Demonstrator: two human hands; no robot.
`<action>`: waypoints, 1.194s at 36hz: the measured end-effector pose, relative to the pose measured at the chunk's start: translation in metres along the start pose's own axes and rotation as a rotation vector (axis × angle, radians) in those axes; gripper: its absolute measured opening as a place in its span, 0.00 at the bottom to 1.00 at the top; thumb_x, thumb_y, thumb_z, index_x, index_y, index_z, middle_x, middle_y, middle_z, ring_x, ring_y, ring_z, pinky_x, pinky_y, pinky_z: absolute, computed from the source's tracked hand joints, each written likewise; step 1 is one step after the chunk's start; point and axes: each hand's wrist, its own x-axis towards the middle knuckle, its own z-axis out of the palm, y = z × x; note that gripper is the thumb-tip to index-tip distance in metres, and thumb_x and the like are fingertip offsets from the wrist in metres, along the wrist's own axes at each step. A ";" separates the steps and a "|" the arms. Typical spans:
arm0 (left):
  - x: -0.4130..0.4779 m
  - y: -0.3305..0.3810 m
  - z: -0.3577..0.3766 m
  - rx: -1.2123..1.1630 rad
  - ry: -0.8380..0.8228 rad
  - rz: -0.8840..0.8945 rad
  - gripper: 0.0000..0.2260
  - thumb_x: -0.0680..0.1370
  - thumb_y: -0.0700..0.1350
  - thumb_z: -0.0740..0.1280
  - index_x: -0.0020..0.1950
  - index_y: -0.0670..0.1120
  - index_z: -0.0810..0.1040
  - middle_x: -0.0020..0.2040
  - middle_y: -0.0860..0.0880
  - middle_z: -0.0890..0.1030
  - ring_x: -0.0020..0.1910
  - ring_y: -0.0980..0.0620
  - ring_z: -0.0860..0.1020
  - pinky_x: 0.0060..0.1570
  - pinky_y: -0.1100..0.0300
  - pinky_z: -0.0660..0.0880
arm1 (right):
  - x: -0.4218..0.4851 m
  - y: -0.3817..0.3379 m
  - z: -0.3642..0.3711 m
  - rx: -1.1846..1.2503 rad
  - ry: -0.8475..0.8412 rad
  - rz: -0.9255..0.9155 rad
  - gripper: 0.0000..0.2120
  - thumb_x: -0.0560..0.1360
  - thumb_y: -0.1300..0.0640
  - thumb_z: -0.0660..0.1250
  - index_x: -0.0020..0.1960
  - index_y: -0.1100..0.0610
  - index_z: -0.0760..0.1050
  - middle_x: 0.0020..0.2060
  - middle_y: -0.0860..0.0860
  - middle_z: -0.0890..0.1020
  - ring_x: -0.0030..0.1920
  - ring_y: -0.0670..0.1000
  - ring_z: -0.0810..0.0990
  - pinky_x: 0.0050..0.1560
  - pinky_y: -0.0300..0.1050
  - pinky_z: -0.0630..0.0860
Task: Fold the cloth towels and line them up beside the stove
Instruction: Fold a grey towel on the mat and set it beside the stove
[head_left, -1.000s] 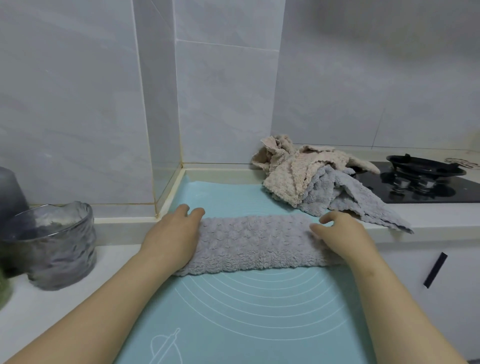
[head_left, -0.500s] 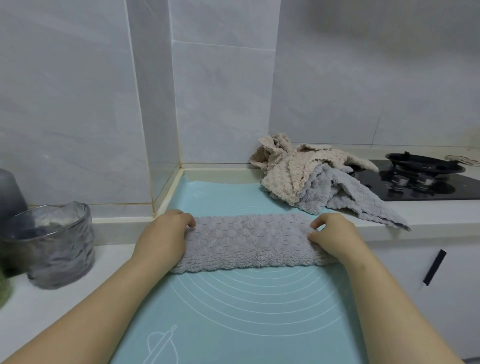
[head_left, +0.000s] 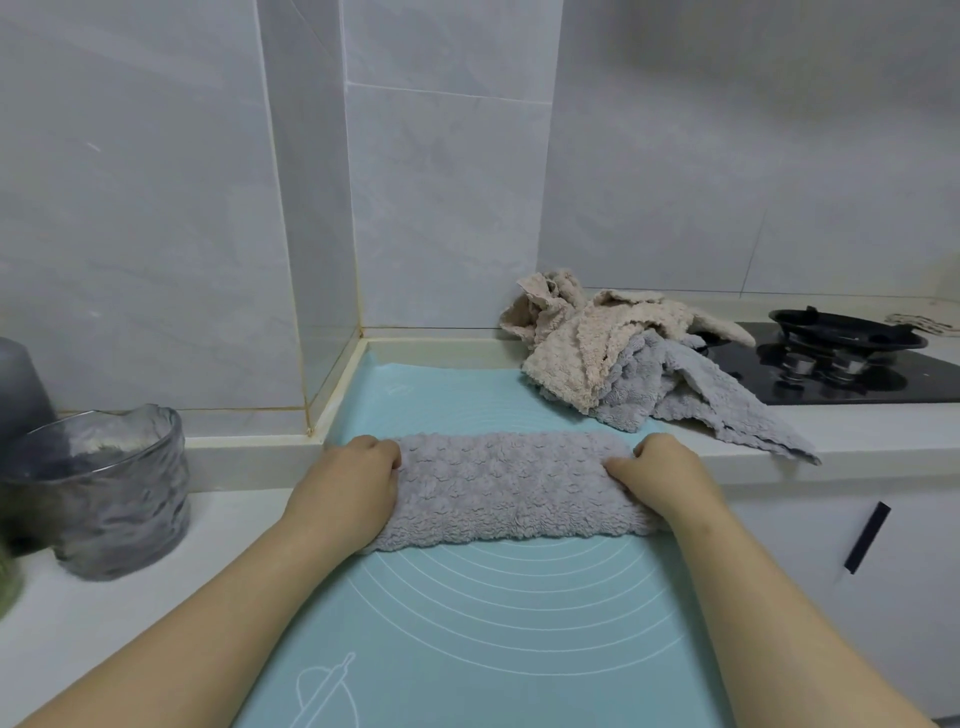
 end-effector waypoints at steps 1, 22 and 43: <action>0.000 0.000 0.000 -0.002 -0.006 0.002 0.13 0.81 0.43 0.54 0.60 0.45 0.74 0.59 0.46 0.76 0.56 0.45 0.75 0.54 0.55 0.71 | 0.000 -0.001 -0.001 0.026 -0.020 0.000 0.13 0.72 0.55 0.65 0.31 0.57 0.67 0.27 0.52 0.75 0.31 0.53 0.73 0.31 0.40 0.65; 0.011 0.006 0.000 -0.502 0.196 -0.099 0.14 0.73 0.31 0.62 0.53 0.46 0.77 0.68 0.46 0.67 0.67 0.51 0.65 0.56 0.70 0.57 | -0.008 -0.009 -0.006 0.256 0.002 -0.208 0.05 0.74 0.59 0.66 0.46 0.52 0.70 0.35 0.49 0.75 0.30 0.48 0.71 0.30 0.41 0.65; 0.011 0.008 -0.002 -0.227 0.165 0.019 0.15 0.80 0.41 0.56 0.65 0.45 0.74 0.77 0.45 0.51 0.73 0.45 0.61 0.68 0.56 0.60 | -0.003 -0.005 -0.009 0.126 0.070 -0.072 0.16 0.75 0.54 0.63 0.62 0.53 0.70 0.47 0.56 0.79 0.41 0.56 0.78 0.48 0.49 0.75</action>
